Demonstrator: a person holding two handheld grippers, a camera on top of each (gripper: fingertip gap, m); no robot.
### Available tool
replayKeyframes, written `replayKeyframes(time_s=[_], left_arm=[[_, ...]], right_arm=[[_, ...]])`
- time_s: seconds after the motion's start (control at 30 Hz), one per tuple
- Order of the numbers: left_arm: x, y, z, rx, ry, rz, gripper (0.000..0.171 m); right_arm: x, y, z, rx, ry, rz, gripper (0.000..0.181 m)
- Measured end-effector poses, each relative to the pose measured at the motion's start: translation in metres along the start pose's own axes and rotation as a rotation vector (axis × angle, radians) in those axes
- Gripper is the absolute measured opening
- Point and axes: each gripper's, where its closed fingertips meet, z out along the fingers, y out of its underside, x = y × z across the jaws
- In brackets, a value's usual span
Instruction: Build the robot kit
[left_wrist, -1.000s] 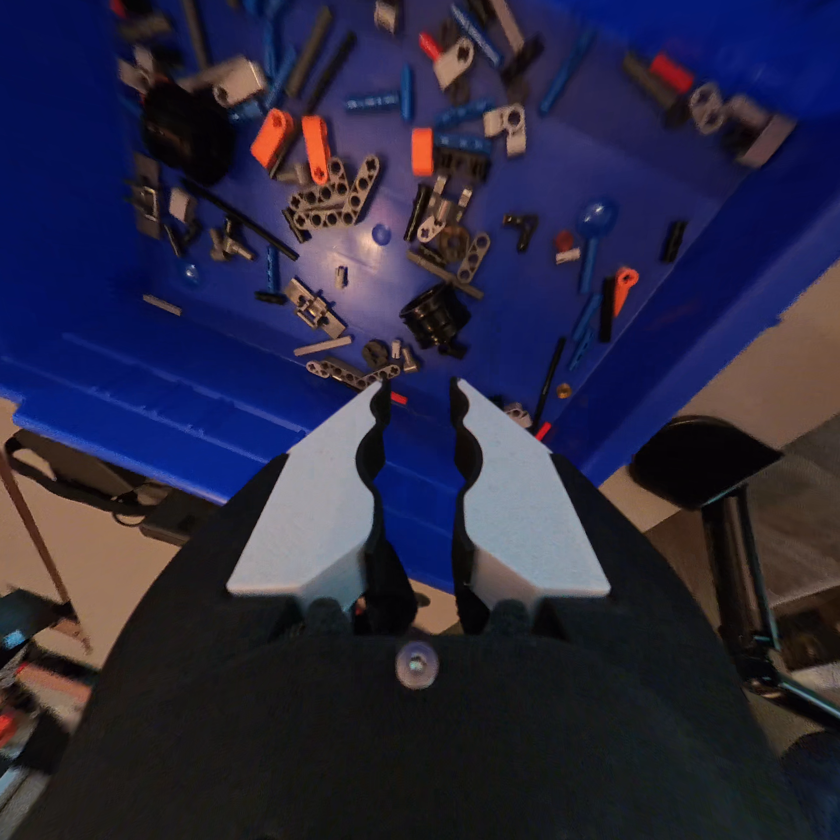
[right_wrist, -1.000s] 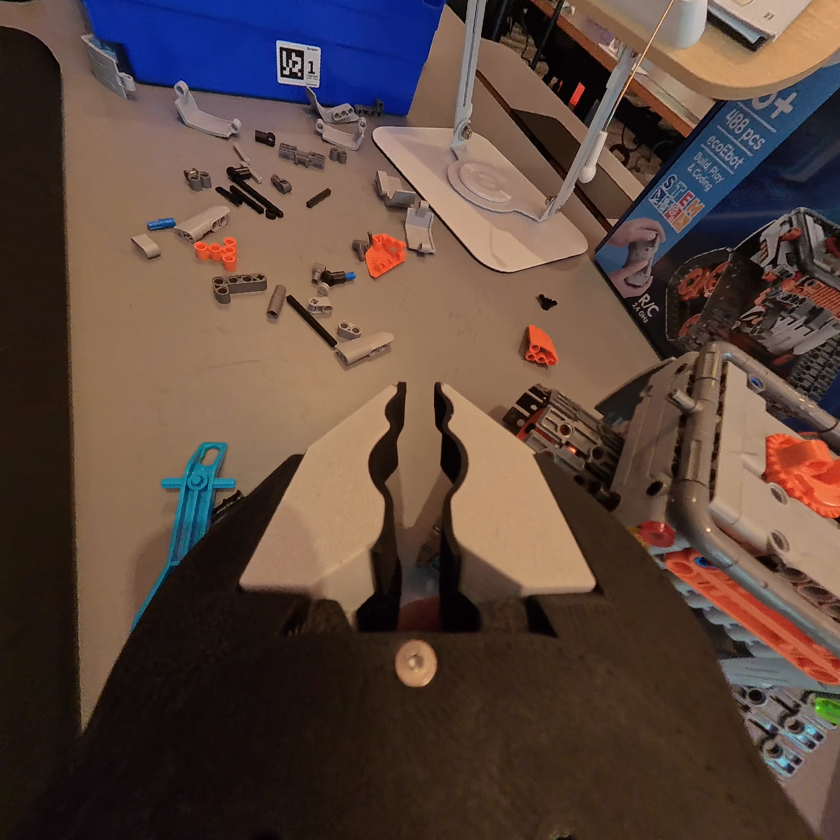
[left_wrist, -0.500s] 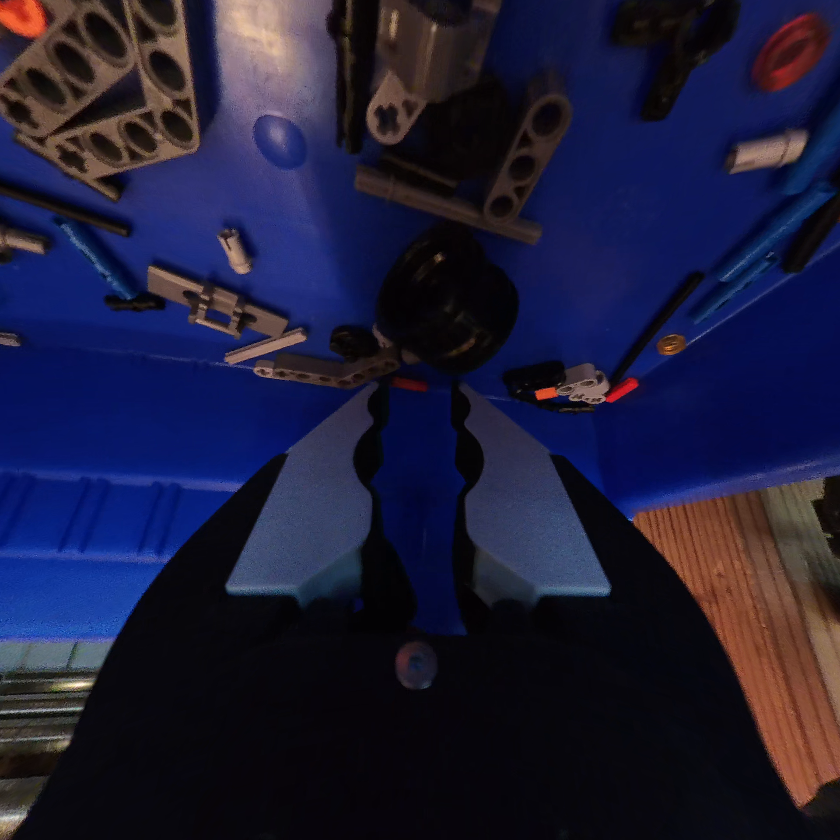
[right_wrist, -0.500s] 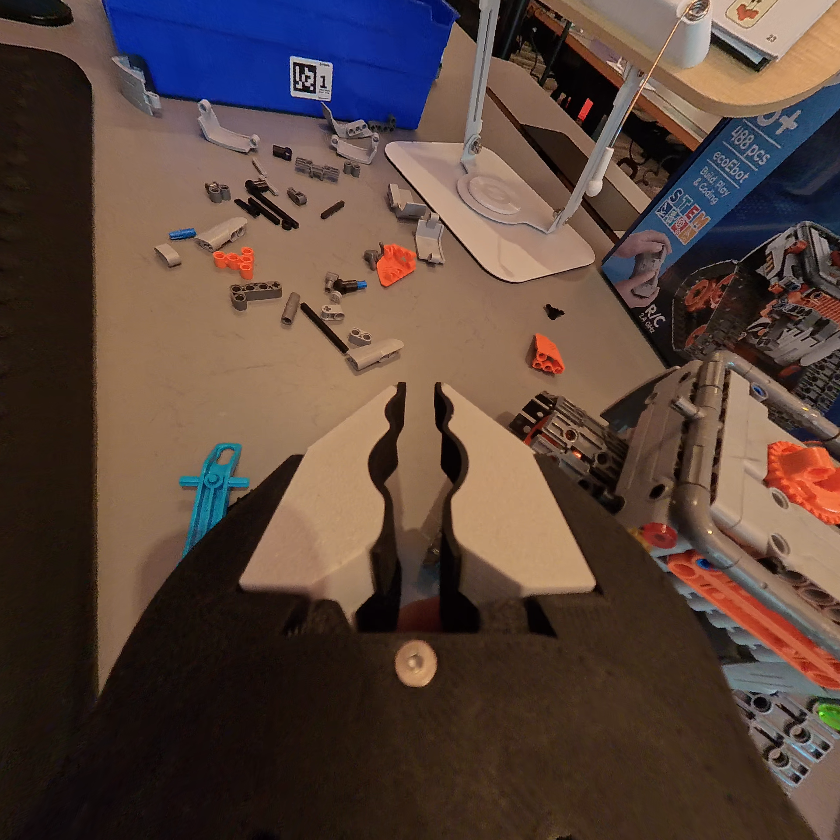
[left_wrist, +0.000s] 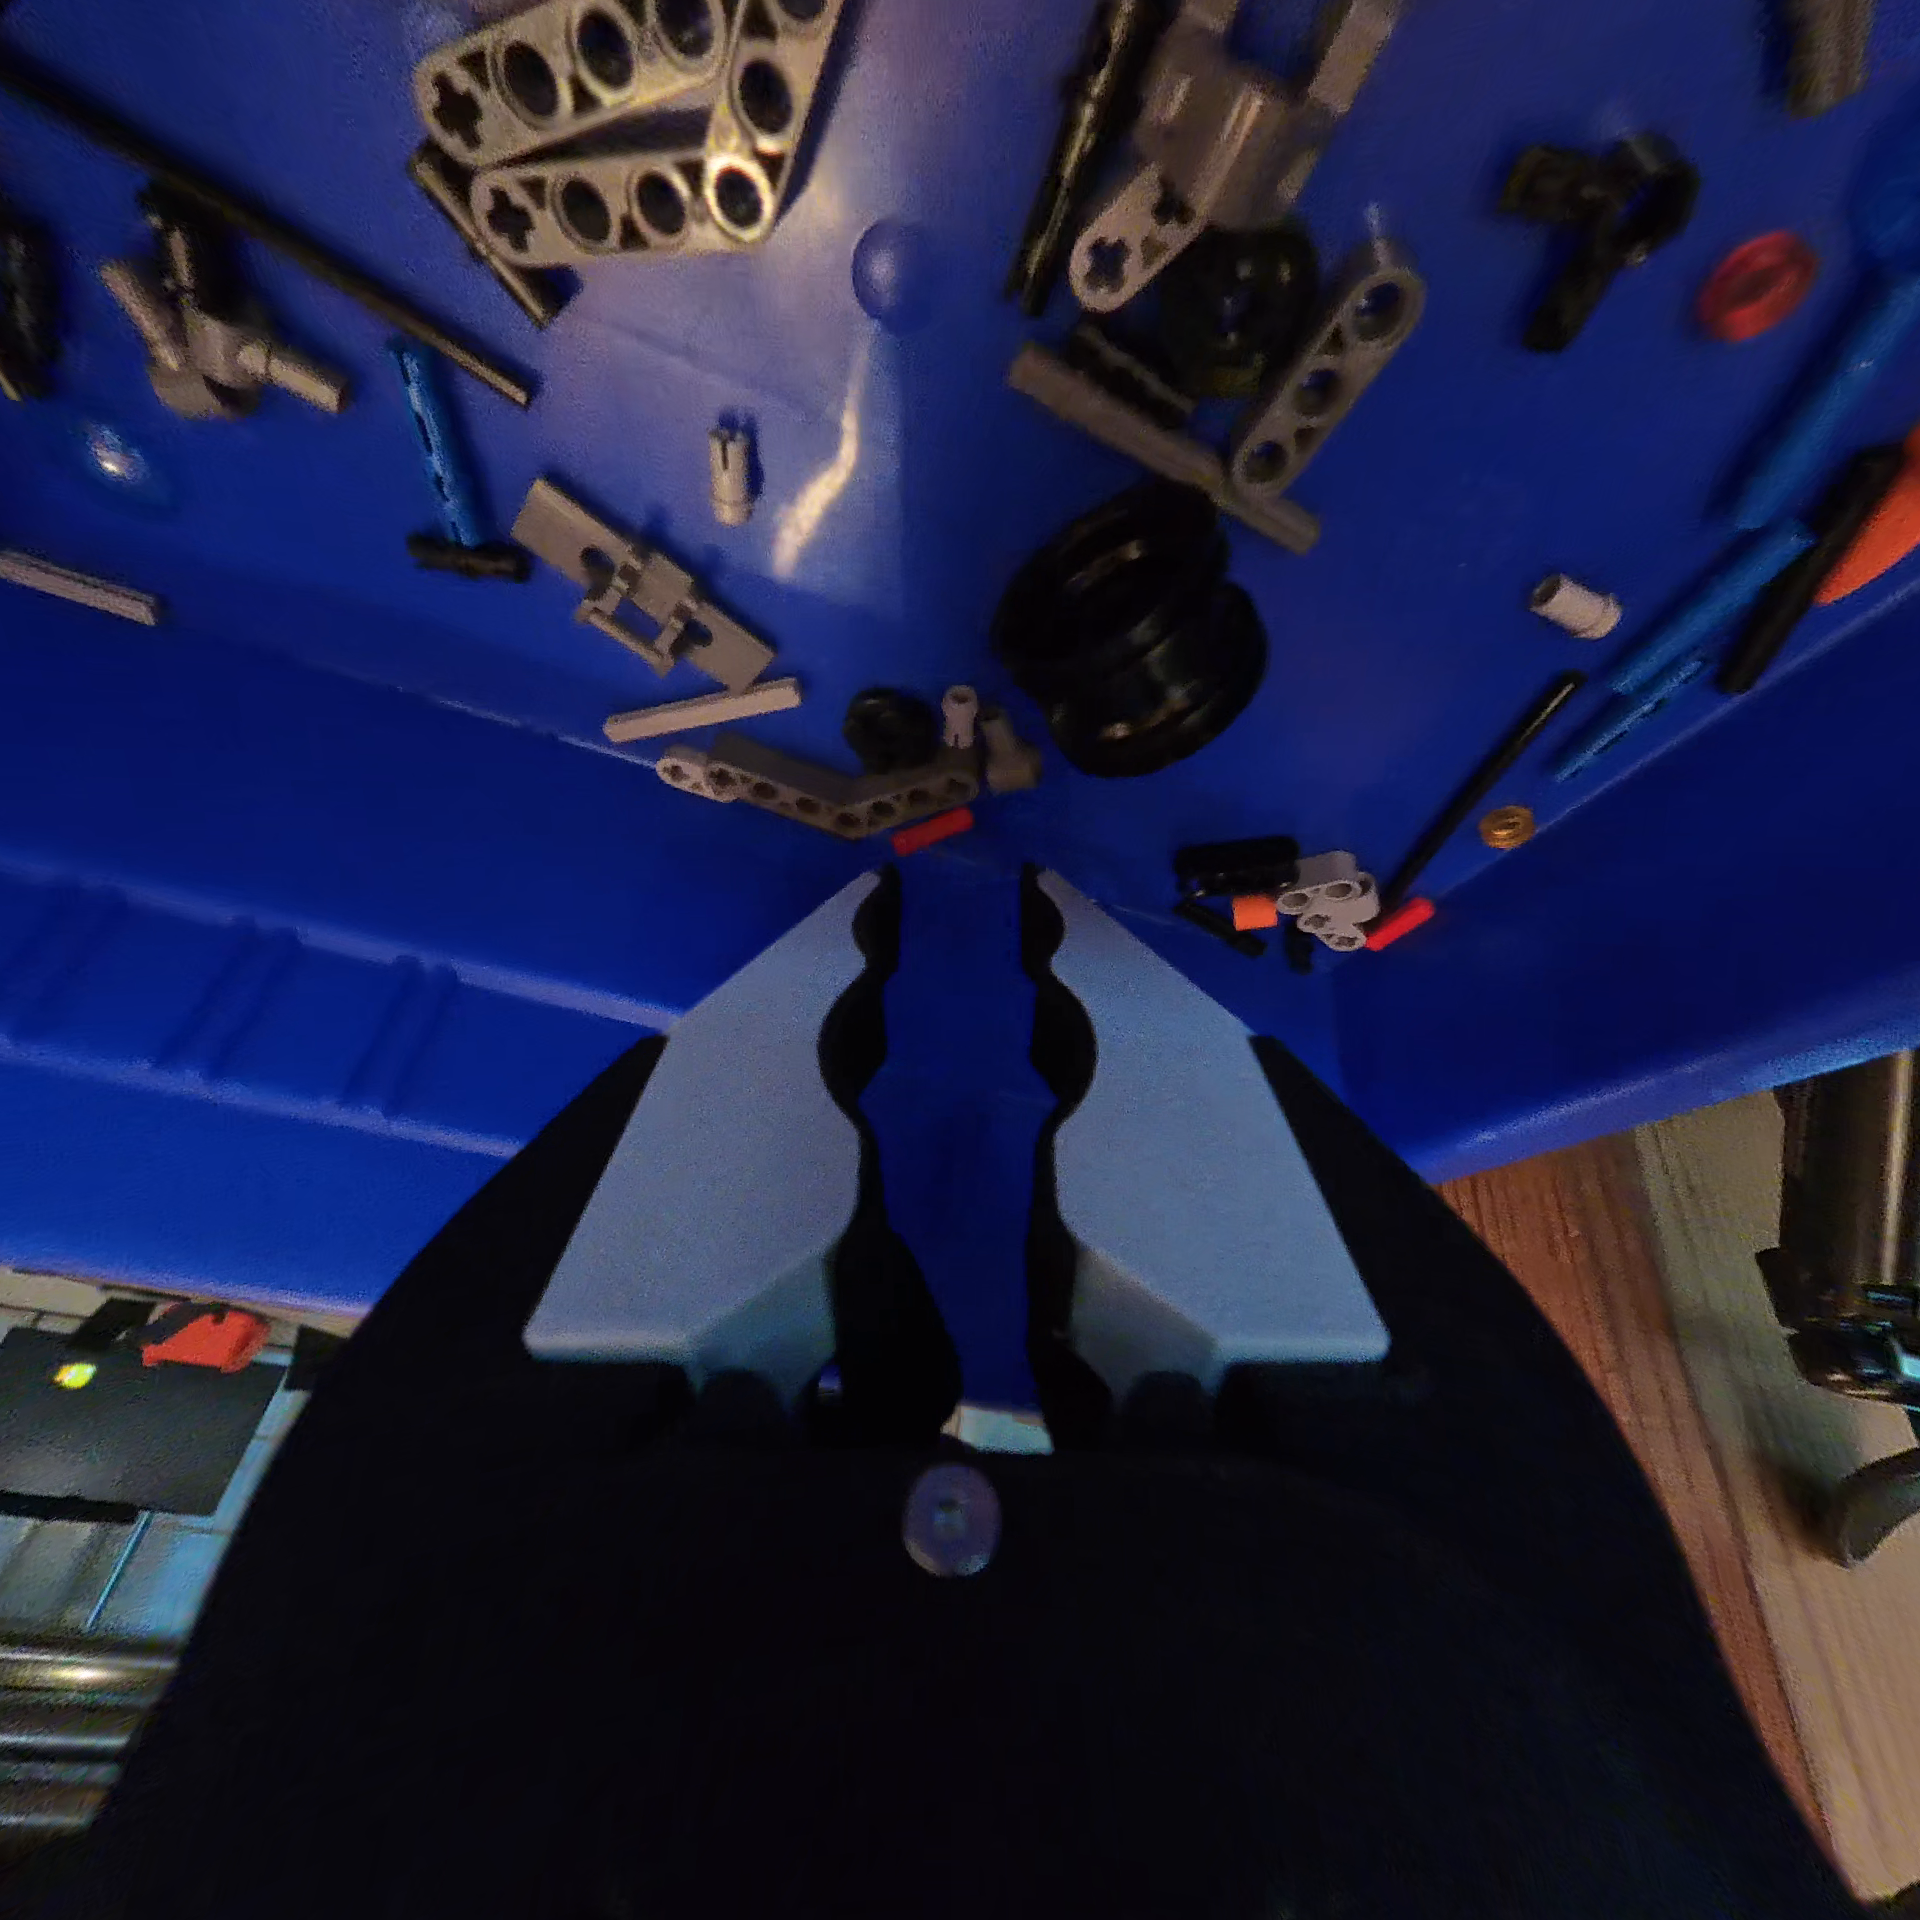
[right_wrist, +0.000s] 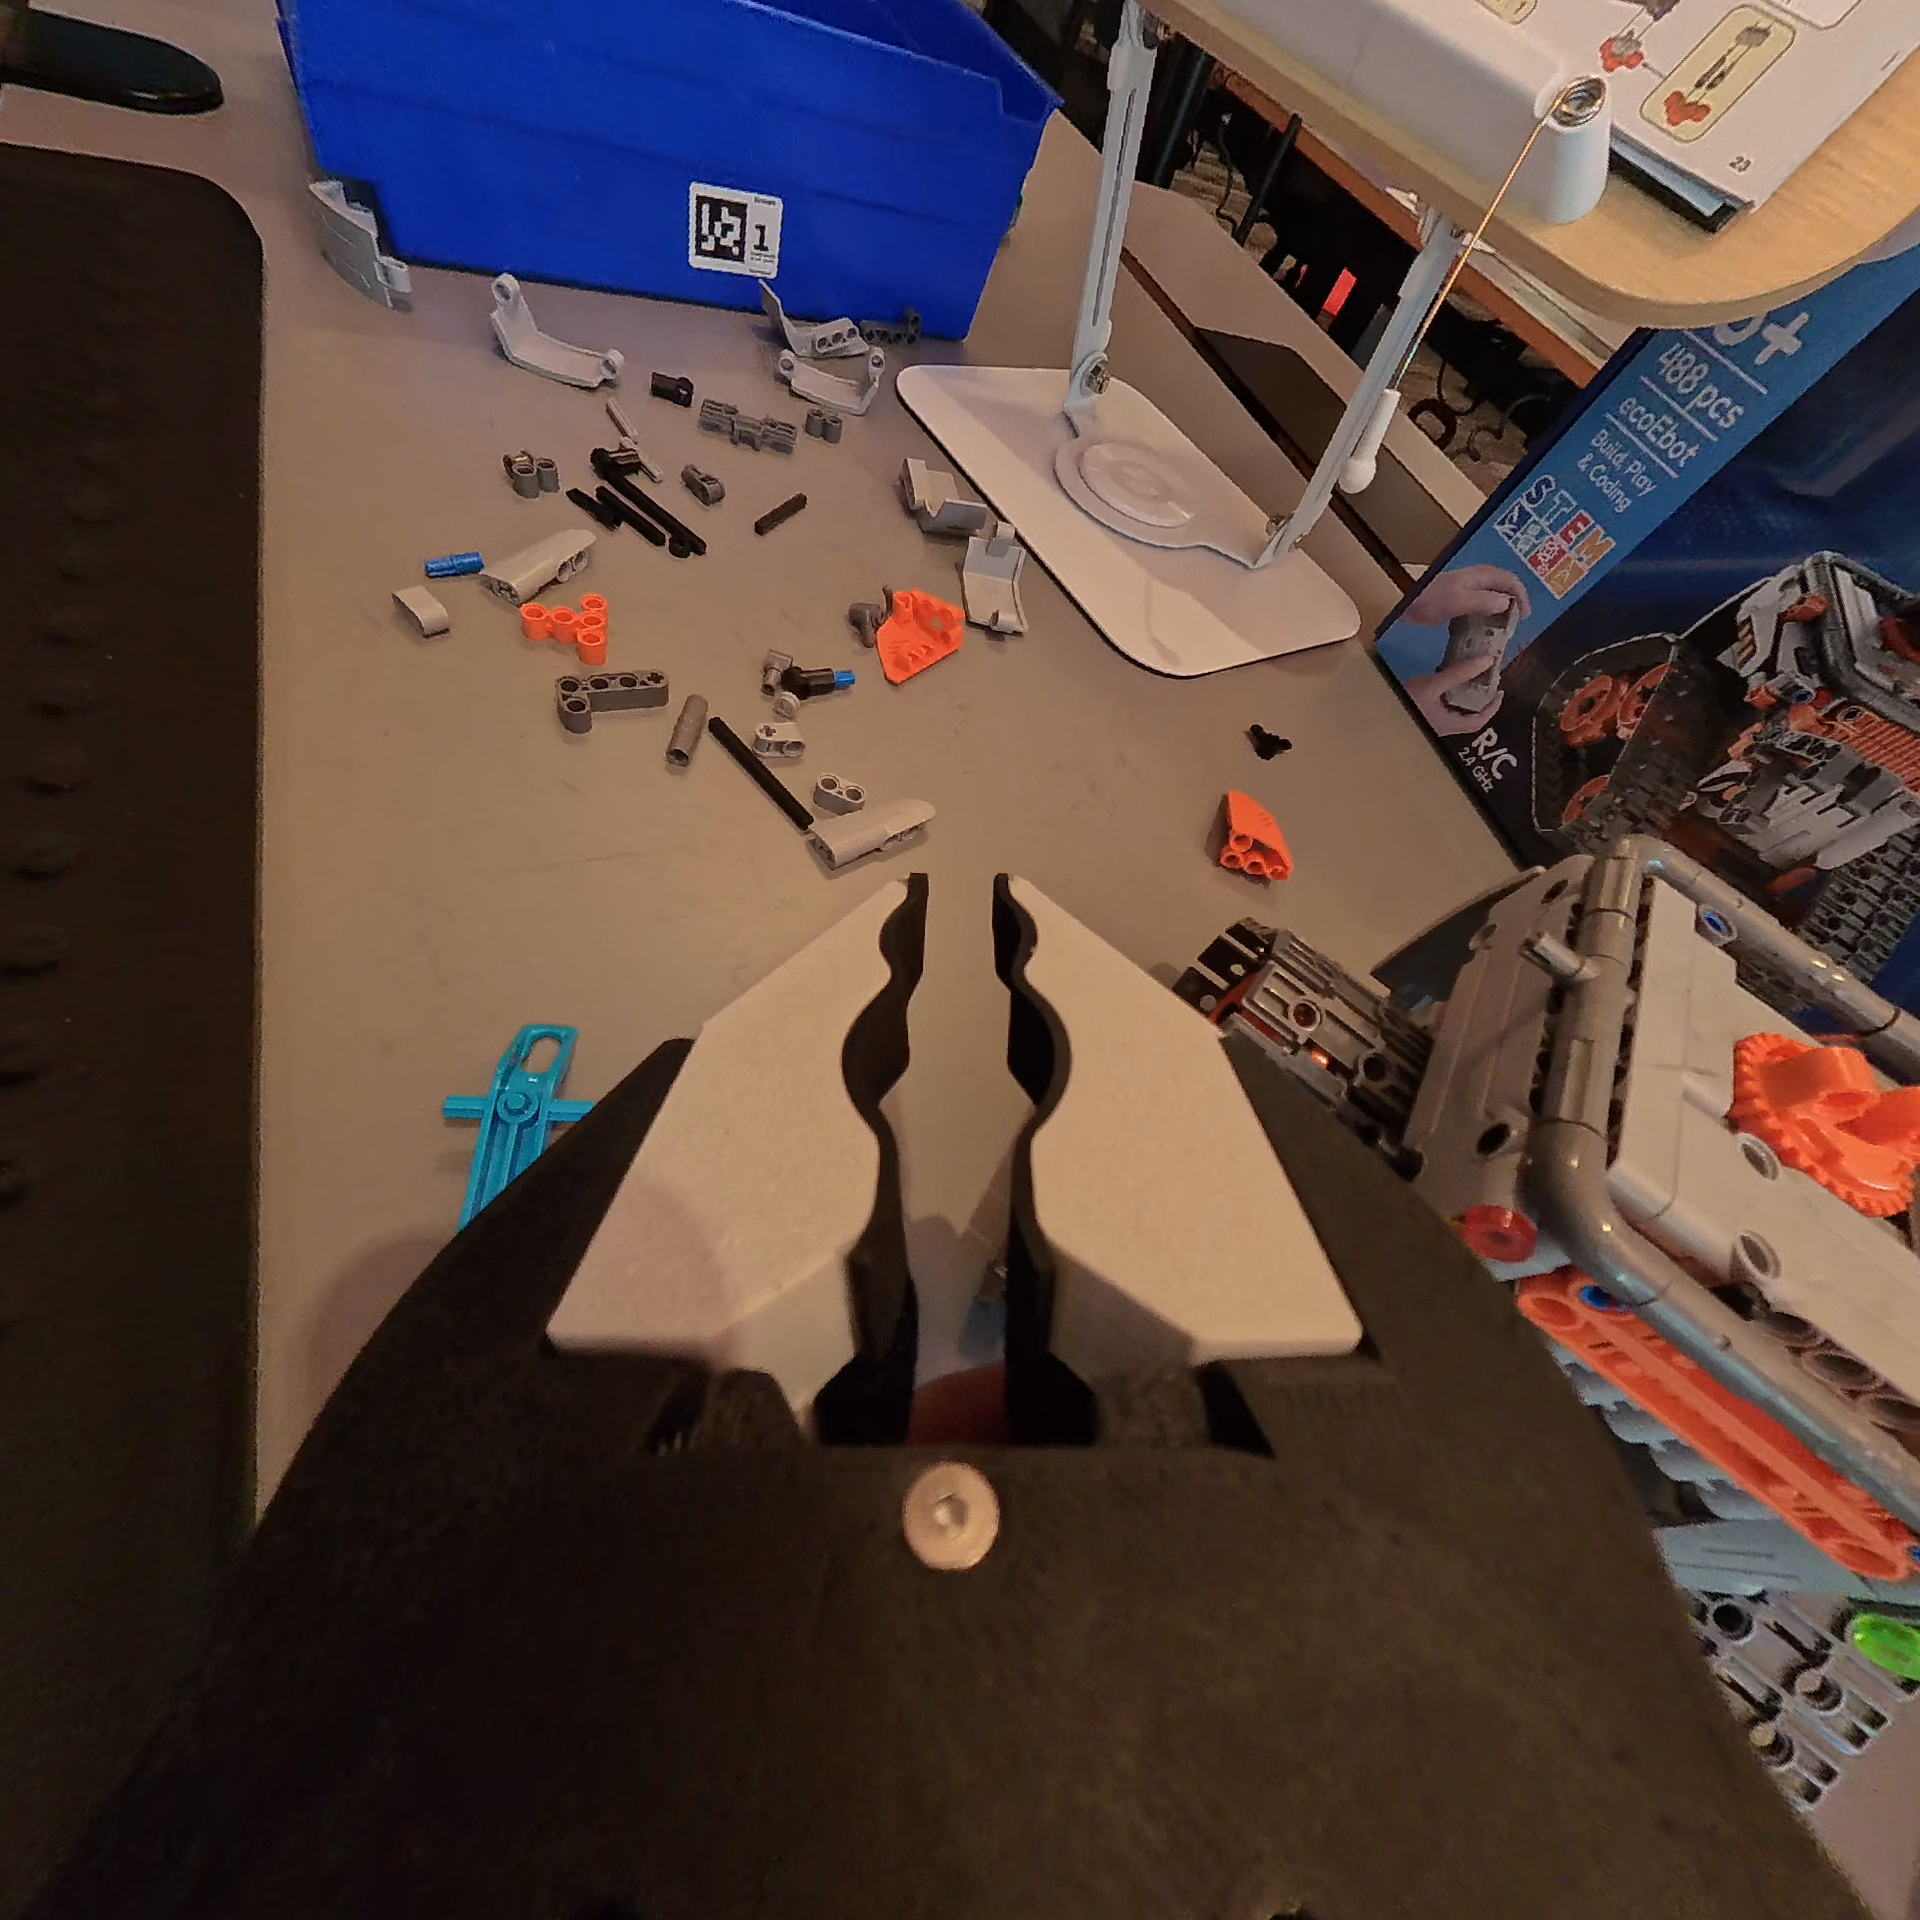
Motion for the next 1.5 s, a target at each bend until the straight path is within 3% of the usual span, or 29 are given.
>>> replayKeyframes(time_s=[0.13,0.2,0.47,0.53,1.07,1.2,1.3,1.4,1.5], left_arm=[[0.005,0.006,0.012,-0.097,0.001,0.043,0.050],[0.005,0.007,0.014,-0.132,0.003,0.066,0.054],[-0.013,0.004,0.015,-0.116,-0.033,0.074,0.019],[-0.002,0.002,0.017,-0.098,0.034,0.053,0.001],[-0.001,-0.001,0.014,0.041,-0.010,-0.002,0.002],[-0.001,-0.001,-0.020,0.138,-0.028,-0.054,0.002],[-0.003,-0.012,-0.075,0.264,-0.124,-0.056,0.001],[0.018,-0.055,-0.146,0.472,-0.192,0.037,0.001],[0.057,-0.107,-0.180,0.515,-0.214,0.231,0.001]], right_arm=[[-0.002,0.001,0.002,-0.006,-0.008,-0.002,0.010],[-0.002,0.001,0.001,-0.005,-0.008,-0.002,0.010],[-0.002,-0.001,0.000,0.003,-0.009,-0.004,0.010],[-0.002,-0.001,0.000,0.006,-0.009,-0.005,0.010],[-0.002,-0.004,-0.002,0.016,-0.009,-0.007,0.011],[-0.002,-0.003,-0.001,0.014,-0.013,-0.006,0.011],[-0.002,-0.002,-0.001,0.010,-0.012,-0.005,0.011],[-0.002,-0.001,0.000,0.005,-0.011,-0.002,0.010],[-0.002,-0.001,0.000,0.005,-0.012,-0.006,0.010]])
